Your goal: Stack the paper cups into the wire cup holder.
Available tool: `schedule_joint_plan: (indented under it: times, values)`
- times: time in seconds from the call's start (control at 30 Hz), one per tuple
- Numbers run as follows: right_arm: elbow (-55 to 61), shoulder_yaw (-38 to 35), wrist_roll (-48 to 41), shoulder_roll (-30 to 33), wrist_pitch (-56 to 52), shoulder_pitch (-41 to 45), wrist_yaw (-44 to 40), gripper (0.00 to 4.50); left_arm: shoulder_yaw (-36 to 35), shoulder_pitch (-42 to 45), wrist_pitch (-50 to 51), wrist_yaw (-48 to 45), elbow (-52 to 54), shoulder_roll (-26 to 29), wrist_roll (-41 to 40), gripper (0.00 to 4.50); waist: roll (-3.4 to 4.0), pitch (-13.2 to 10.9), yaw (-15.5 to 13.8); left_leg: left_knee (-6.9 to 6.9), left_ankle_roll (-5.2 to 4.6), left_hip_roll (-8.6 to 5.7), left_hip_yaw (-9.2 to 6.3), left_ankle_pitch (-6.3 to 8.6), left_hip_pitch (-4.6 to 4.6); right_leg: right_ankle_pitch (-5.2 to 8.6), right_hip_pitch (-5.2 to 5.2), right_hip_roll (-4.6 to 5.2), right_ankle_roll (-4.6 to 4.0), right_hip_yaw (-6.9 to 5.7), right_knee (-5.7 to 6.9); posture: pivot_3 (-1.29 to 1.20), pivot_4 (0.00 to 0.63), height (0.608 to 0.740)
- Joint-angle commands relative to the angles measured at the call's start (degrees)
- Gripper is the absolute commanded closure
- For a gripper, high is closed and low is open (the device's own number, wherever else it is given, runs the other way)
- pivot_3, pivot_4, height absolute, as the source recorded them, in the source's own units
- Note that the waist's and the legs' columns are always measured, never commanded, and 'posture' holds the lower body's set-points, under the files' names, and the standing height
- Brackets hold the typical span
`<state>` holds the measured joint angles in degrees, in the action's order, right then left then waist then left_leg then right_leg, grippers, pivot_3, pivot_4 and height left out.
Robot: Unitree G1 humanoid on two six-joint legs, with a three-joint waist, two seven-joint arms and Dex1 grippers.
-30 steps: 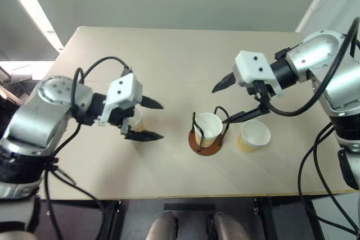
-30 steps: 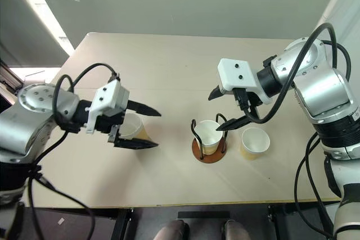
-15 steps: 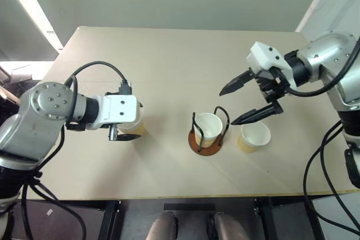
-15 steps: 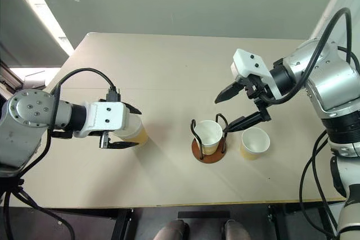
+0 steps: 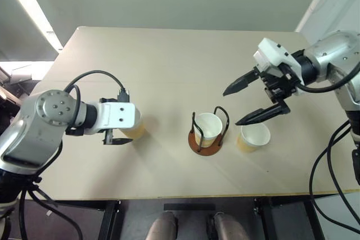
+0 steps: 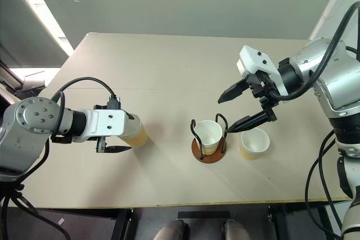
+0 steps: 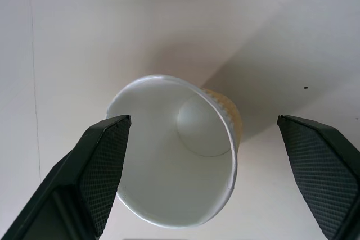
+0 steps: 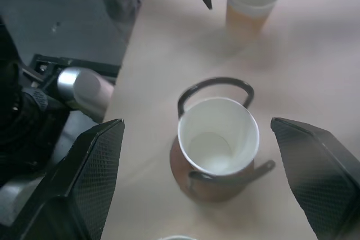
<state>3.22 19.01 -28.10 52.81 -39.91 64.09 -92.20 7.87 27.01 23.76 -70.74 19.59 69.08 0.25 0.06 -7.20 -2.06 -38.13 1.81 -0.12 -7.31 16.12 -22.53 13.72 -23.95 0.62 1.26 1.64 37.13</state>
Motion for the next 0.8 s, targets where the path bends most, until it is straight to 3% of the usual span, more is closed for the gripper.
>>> schedule_joint_plan:
  times: [0.03, 0.57, 0.67, 0.8]
  values:
    - [2.4, -4.0, -4.4, 0.6, -0.4, 2.1, -0.3, 0.18, -0.6, -0.4, -0.1, -0.5, 0.8, 0.5, 0.2, 0.0, 0.0, 0.0, 0.0, 0.0, 0.0, 0.0, 0.0, 0.0, 0.0, 0.0, 0.0, 0.0, 0.0, 0.0, 0.0, 0.0, 0.15, 0.74]
    - [-1.3, -4.1, 2.0, -2.9, 2.1, 3.9, 2.9, 0.18, 1.1, -0.8, -1.8, -1.2, -1.7, 0.1, 2.3, 0.0, -0.01, 0.0, 0.1, -0.01, 0.0, 0.0, 0.0, 0.01, 0.02, 0.03, -0.03, 0.01, -0.05, -0.01, 0.06, 0.0, 0.15, 0.74]
    - [-2.0, -4.5, 2.0, -3.6, 1.7, 4.2, 3.3, 0.14, 1.5, -0.7, -2.3, -1.2, -2.5, 0.0, 2.6, 0.57, -0.01, 0.0, 0.1, -0.01, 0.01, 0.0, 0.0, 0.01, 0.02, 0.03, -0.02, 0.01, -0.05, -0.01, 0.08, 0.0, 0.15, 0.74]
    - [-2.7, -5.0, 2.1, -4.4, 1.5, 4.7, 3.7, 0.14, 1.7, -0.5, -2.8, -1.3, -3.2, -0.4, 3.1, 2.03, -0.01, 0.0, 0.1, -0.01, 0.01, 0.0, 0.0, 0.01, 0.03, 0.03, -0.04, 0.0, -0.06, -0.01, 0.07, 0.0, 0.15, 0.74]
